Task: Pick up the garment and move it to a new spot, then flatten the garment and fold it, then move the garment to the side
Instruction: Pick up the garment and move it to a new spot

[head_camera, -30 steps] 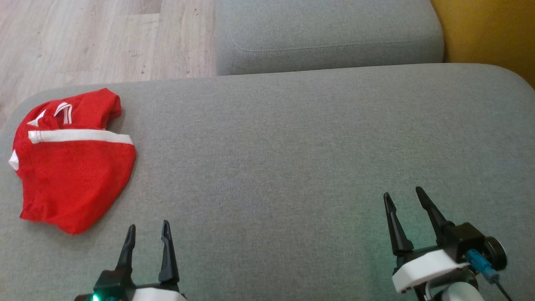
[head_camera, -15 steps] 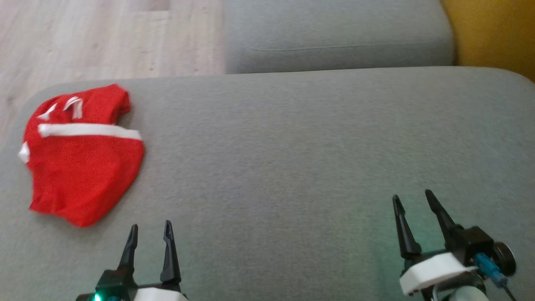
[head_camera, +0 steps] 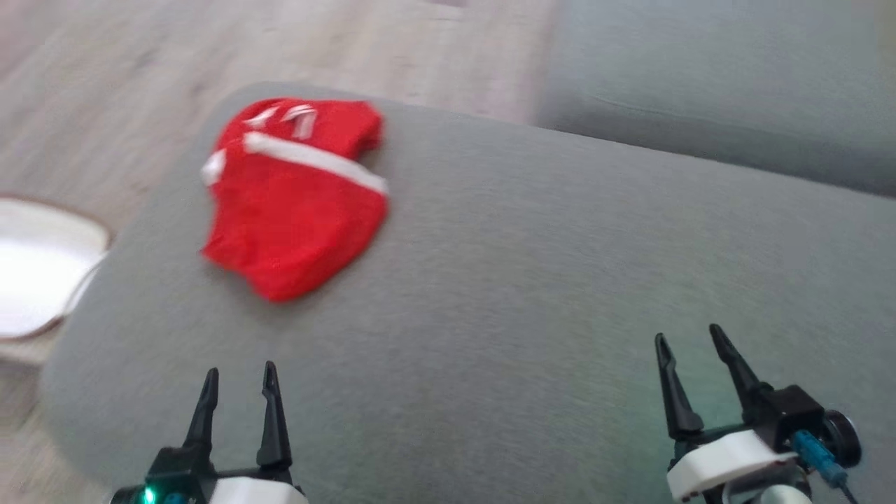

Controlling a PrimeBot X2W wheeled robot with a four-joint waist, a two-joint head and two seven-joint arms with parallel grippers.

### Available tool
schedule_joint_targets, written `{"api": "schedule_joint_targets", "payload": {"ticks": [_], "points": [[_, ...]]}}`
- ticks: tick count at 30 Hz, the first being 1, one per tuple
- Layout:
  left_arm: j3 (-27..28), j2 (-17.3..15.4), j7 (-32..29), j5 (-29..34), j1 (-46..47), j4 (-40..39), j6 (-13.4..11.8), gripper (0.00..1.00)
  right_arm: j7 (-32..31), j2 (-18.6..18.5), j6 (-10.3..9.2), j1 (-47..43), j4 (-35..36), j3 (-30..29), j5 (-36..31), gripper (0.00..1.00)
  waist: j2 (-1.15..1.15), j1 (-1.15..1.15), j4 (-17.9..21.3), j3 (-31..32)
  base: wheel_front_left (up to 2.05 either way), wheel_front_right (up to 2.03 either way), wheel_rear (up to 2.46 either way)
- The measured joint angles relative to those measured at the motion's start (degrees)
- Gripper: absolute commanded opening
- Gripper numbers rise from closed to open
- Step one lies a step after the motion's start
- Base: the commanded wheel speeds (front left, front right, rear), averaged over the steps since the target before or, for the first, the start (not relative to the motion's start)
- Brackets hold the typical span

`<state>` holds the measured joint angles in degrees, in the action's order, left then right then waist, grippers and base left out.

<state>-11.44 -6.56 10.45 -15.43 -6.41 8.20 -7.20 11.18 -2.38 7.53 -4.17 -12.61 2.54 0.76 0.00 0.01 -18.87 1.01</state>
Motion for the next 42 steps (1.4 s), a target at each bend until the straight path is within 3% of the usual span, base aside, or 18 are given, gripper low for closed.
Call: {"api": "schedule_joint_targets", "payload": {"ticks": [6, 10, 19, 26, 32, 37, 42], "points": [[0.38, -0.62, -0.38, -0.41, -1.14, -0.83, -0.47, 1.00, 0.27, 0.01, 0.00, 0.04, -0.22, 1.52, 0.64, 1.00, 0.00, 0.00, -7.34, 0.58, 0.00, 0.00, 0.00], [1.13, -0.90, -0.29, -1.41, -3.44, -1.31, -1.40, 1.00, 0.27, 0.05, 0.00, 0.23, -0.27, 3.19, 0.68, 1.00, 0.00, -0.01, -9.97, 0.81, 0.00, 0.00, 0.00], [1.41, -1.11, -0.09, -1.74, -3.77, -4.42, -1.60, 1.00, 0.27, 0.04, 0.00, 0.39, -0.80, 3.26, 0.62, 1.00, 0.00, -0.01, -10.16, 0.80, 0.00, 0.00, 0.00], [2.98, -6.23, -4.91, -0.88, 0.31, -17.23, -1.74, 1.00, -0.38, 0.04, 0.00, 0.16, 3.44, 1.59, -1.52, 1.00, 0.00, -0.01, -10.24, -0.77, 0.00, 0.00, 0.00], [8.35, -14.73, -11.52, -0.70, 19.88, -20.24, 1.68, 1.00, -3.27, 0.01, 0.00, 1.96, 8.15, 1.37, -4.88, 1.00, 0.00, 0.00, -8.21, -5.29, 0.00, 0.00, 0.00], [8.43, -21.56, -16.24, 0.99, 34.49, -11.85, 6.21, 1.00, -5.97, -0.08, 0.00, 5.78, 11.83, 2.61, -7.57, 1.00, 0.00, 0.00, -5.11, -9.37, 0.00, 0.00, 0.00], [5.04, -20.95, -19.02, -1.87, 45.26, 2.60, 11.14, 1.00, -8.12, -0.22, 0.00, 7.54, 13.45, 4.15, -10.13, 1.00, 0.00, 0.02, -1.68, -14.17, 0.00, 0.00, 0.00]]}}
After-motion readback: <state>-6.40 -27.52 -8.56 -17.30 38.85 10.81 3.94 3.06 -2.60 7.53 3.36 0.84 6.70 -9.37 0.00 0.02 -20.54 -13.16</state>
